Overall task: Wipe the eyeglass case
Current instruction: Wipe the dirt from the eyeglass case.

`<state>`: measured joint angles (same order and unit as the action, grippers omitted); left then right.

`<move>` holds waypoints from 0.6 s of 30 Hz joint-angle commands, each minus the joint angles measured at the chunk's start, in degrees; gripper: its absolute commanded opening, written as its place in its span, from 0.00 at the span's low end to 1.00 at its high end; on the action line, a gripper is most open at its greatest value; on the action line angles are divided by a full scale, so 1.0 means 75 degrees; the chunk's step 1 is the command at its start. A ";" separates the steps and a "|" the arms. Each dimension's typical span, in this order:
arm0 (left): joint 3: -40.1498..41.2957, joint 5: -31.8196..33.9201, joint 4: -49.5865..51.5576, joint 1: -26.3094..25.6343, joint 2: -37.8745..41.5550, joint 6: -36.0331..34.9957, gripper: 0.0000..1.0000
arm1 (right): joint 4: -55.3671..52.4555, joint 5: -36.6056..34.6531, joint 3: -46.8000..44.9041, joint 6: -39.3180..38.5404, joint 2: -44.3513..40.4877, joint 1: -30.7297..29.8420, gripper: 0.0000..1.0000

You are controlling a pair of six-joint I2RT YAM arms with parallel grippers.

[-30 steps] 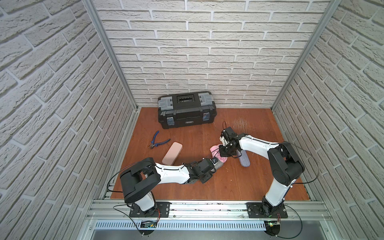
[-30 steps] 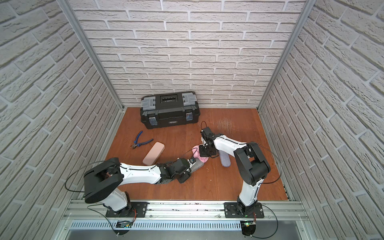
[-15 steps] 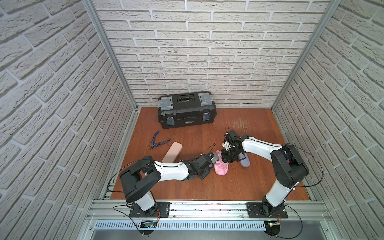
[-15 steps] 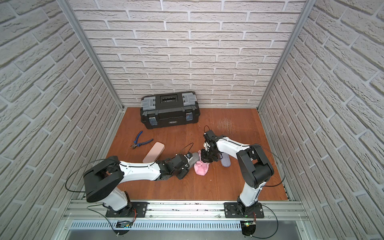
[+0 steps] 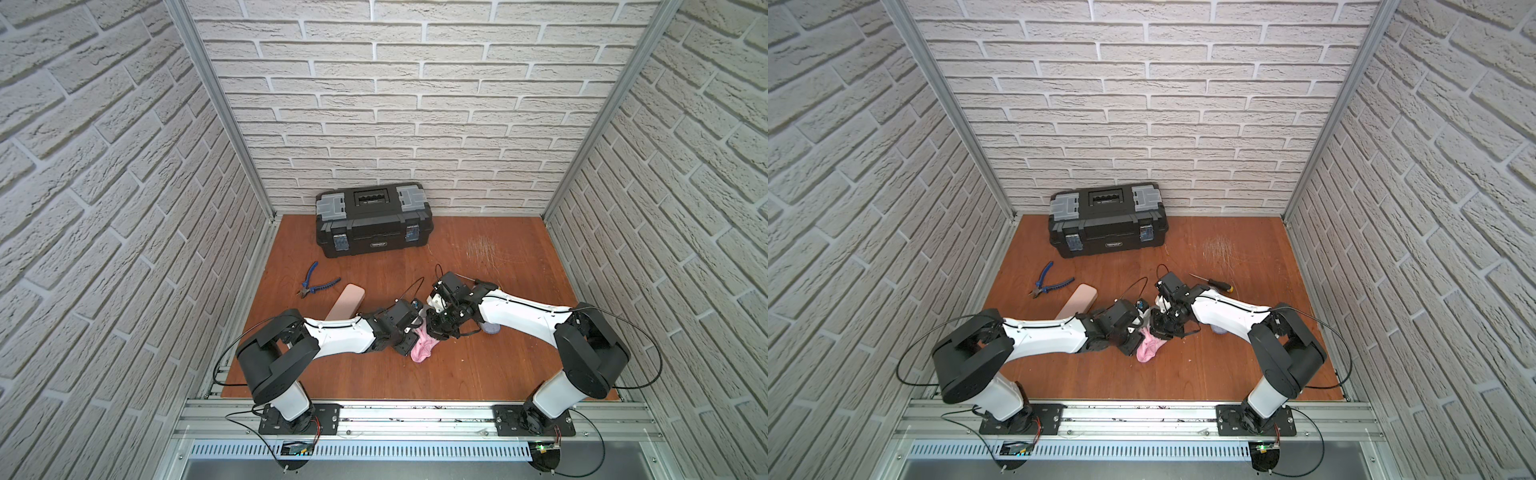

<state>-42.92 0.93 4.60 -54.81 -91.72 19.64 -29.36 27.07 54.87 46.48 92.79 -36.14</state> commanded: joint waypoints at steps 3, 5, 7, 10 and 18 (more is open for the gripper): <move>0.0141 -0.1305 -0.0335 -0.0075 0.0321 0.0064 0.18 | 0.1125 0.0574 0.0189 -0.0126 0.0312 0.0435 0.03; 0.0223 -0.1431 -0.0321 -0.0075 0.0427 0.0053 0.18 | 0.0788 0.0311 0.0451 -0.0518 0.0619 0.0907 0.03; 0.0288 -0.1581 -0.0285 -0.0110 0.0464 0.0022 0.18 | 0.0249 -0.0332 0.0935 -0.1040 0.0832 0.1256 0.03; 0.0280 -0.1601 -0.0096 -0.0233 0.0448 -0.0028 0.18 | -0.0653 -0.1603 0.1847 -0.1758 0.1037 0.1606 0.03; 0.0146 -0.0823 0.0458 -0.0368 0.0280 0.0199 0.28 | -0.1937 -0.3814 0.2909 -0.2629 0.0644 0.1702 0.03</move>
<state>-41.87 -4.10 4.84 -57.17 -90.15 21.19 -41.43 6.72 76.86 30.85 100.27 -22.83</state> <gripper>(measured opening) 0.640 0.090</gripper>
